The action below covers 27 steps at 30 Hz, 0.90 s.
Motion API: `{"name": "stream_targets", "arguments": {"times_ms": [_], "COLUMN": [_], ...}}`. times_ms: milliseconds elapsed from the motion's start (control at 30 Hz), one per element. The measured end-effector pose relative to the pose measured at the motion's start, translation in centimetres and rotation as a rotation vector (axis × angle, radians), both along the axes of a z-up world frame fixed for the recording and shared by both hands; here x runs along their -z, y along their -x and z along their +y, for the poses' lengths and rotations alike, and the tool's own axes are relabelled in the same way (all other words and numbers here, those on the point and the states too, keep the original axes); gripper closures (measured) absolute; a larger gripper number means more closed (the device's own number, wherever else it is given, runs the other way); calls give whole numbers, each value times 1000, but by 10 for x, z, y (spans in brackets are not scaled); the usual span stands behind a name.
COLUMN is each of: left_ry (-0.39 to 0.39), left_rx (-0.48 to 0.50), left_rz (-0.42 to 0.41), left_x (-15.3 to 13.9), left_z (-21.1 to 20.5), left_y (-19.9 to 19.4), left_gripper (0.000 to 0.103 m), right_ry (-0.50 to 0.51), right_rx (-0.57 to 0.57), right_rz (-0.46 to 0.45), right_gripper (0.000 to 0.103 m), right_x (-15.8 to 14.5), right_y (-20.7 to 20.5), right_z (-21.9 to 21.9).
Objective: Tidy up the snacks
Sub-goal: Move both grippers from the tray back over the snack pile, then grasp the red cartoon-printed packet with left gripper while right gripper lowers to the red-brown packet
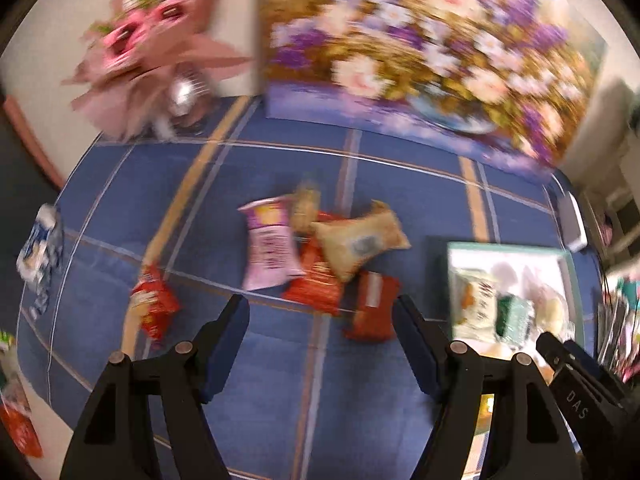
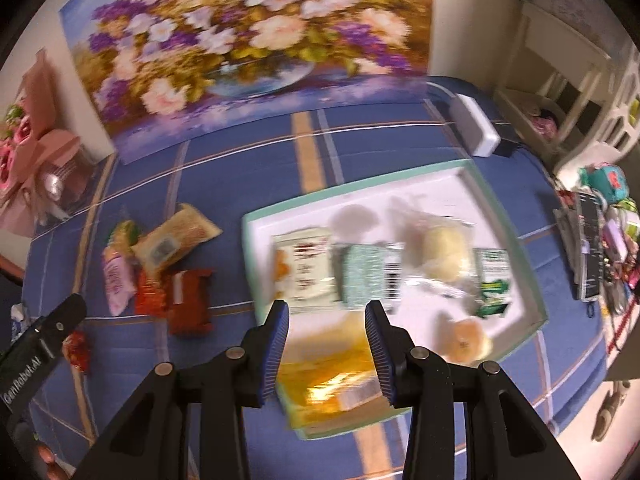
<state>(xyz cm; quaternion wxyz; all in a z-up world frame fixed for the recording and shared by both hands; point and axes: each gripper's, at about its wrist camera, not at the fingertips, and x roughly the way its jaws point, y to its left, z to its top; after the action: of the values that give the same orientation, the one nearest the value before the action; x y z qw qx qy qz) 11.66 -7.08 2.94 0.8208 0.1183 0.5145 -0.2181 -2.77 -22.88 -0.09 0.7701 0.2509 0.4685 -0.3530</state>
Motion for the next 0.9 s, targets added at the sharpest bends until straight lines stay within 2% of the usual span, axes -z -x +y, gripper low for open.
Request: {"name": "stream_targets", "arguments": {"times_ms": [167,433,733,900], "left_ry": [9,33,58,54], "left_rx": [-126,-319,-419,-441], "left_rz": [-3,60,113,201], "left_x": [-2,15,36,67], "left_z": [51,123,157,156], "left_y": [-31,-72,-101,-112], "left_gripper": [28,28,28,28], "right_ry": [-15,-29,-67,-85], "right_rx": [-51,-133,-188,-197], "right_rz": [-9,-5,20,53], "right_gripper": [60,60,60,60], "right_x": [5,17,44,62], "right_y": [-27,-69,-106,-119], "right_z": [19,46,63,63]}}
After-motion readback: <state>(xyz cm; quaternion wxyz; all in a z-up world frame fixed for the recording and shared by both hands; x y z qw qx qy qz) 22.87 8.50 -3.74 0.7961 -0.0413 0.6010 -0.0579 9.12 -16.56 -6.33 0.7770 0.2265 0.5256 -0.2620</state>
